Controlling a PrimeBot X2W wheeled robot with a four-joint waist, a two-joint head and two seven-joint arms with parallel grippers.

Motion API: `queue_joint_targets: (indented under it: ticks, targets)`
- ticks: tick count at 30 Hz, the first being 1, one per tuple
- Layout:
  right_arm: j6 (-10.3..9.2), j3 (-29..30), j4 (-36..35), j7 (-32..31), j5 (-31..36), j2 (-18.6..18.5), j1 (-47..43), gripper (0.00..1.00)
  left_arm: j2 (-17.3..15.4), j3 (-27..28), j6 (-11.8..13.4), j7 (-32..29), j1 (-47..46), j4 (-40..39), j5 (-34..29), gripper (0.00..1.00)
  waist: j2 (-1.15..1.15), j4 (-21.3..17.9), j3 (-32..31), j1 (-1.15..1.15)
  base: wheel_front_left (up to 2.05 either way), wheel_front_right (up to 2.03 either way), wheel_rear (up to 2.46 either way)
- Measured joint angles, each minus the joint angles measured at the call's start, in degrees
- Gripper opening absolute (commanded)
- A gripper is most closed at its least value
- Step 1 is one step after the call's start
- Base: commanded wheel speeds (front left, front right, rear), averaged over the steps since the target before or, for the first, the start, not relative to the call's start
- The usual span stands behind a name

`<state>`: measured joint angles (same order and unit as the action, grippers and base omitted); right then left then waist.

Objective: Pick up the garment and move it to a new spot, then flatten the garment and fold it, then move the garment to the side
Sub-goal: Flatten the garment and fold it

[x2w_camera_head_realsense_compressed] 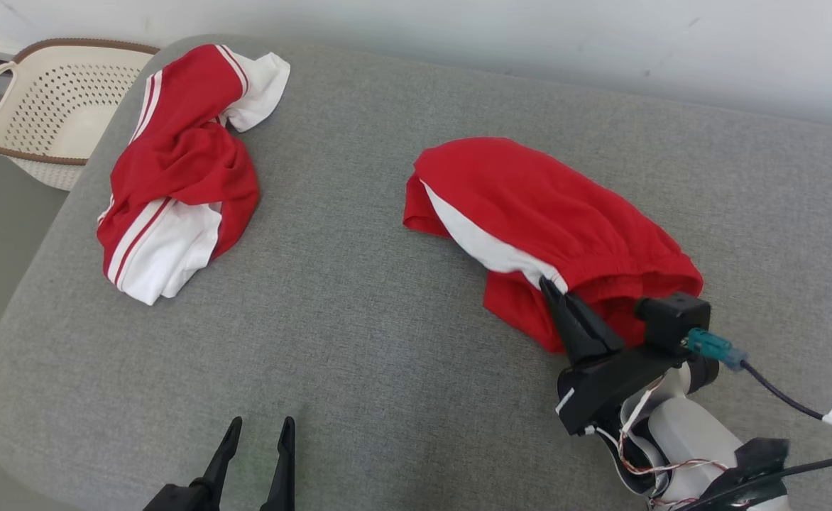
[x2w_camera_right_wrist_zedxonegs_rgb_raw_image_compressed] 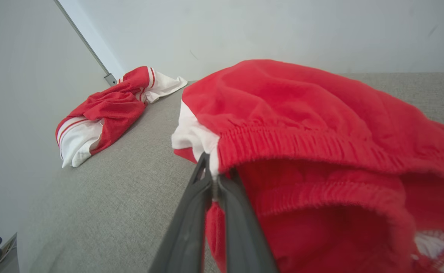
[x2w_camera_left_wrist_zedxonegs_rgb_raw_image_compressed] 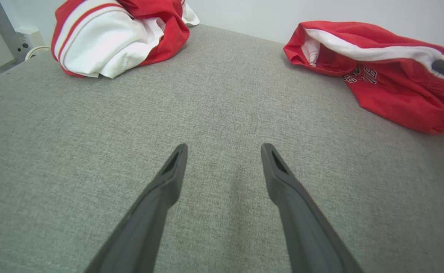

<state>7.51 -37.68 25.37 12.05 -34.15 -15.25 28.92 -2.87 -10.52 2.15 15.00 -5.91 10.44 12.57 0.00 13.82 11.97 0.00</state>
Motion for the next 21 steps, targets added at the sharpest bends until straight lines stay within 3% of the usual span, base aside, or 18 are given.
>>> queue_joint_targets:
  ticks: [7,11,15,21]
  targets:
    - [0.00,1.6,-10.3,-2.4,-16.3,-1.7,1.1,0.00,0.0,0.4,0.0,0.0,0.0,0.2,0.0,1.00,0.00,-2.1,-0.4,0.00,0.00,0.00,0.00]
    - [-0.01,5.1,-15.1,-6.7,-24.9,-5.5,1.2,0.00,0.0,0.7,-0.4,0.0,0.0,0.3,-0.4,1.00,0.00,-3.8,-0.9,0.00,0.00,0.00,0.00]
    - [-0.01,8.8,-14.3,-9.3,-27.2,-10.1,0.9,0.00,0.0,0.5,-0.5,0.0,0.0,0.5,-0.5,1.00,0.00,-5.5,-1.2,0.00,0.00,0.00,0.00]
    - [-0.02,12.1,-7.1,-9.6,-25.6,-13.6,-0.9,0.00,0.0,0.3,-1.1,0.0,-0.2,0.9,-0.6,1.00,0.00,-7.3,-1.1,0.00,0.00,0.00,0.00]
